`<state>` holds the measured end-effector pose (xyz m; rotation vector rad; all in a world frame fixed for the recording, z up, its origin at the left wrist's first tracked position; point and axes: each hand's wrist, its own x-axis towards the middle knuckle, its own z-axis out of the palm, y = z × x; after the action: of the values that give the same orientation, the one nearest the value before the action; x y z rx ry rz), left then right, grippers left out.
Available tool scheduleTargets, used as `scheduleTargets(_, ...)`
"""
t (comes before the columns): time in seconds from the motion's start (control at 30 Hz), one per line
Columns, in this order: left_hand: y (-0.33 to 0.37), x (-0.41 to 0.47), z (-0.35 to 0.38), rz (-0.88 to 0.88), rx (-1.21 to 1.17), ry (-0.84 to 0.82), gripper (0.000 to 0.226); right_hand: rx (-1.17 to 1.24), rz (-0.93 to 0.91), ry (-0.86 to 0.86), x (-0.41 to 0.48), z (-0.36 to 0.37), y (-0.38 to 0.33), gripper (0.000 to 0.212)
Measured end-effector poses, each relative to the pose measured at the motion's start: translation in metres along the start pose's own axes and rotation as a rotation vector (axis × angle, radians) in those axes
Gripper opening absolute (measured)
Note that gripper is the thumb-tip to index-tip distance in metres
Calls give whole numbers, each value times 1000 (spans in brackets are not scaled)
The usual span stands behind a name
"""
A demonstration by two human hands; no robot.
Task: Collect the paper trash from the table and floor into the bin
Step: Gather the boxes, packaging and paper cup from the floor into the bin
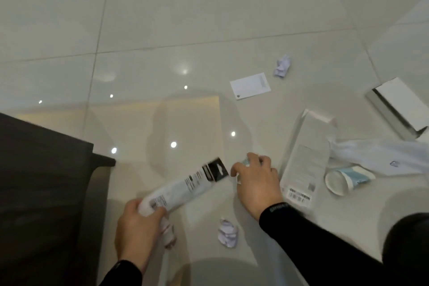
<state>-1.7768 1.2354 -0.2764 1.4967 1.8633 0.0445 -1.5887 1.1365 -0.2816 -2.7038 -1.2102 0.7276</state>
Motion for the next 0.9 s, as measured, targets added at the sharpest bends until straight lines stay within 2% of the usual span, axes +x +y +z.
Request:
scheduleTargets(0.07,40,-7,-7,180,-82,9,34,44,-31,7,9,-47,5,32)
scheduleTargets(0.13,103,-28,-13,423,-99,-54,49,55,-60,36,12,-117,16,30)
scheduleTargets(0.23,215,-95,-10,852,-110,-329,37,136,45,10,-14,-247,56,21)
scheduleTargets(0.33,302,-195,5,1171,-101,-655,41,269,284,104,-89,-346,119,14)
scheduleTargets(0.47,349,-331,34,1351,-108,-1121,33,457,572,143,-210,-391,198,8)
scheduleTargets(0.53,343,-384,55,1321,-37,-1337,27,465,705,109,-260,-387,225,9)
scheduleTargets(0.6,325,-420,78,1266,145,-1469,24,473,816,20,-296,-369,244,10)
scheduleTargets(0.7,292,-435,108,1258,468,-1485,33,583,908,-149,-320,-329,256,16)
scheduleTargets(0.8,282,-416,118,1450,660,-1293,60,617,907,-225,-312,-303,255,27)
scheduleTargets(0.83,287,-405,116,1513,648,-1193,66,566,892,-210,-304,-300,254,29)
scheduleTargets(0.9,308,-373,102,1525,473,-1016,56,455,847,-99,-279,-303,250,27)
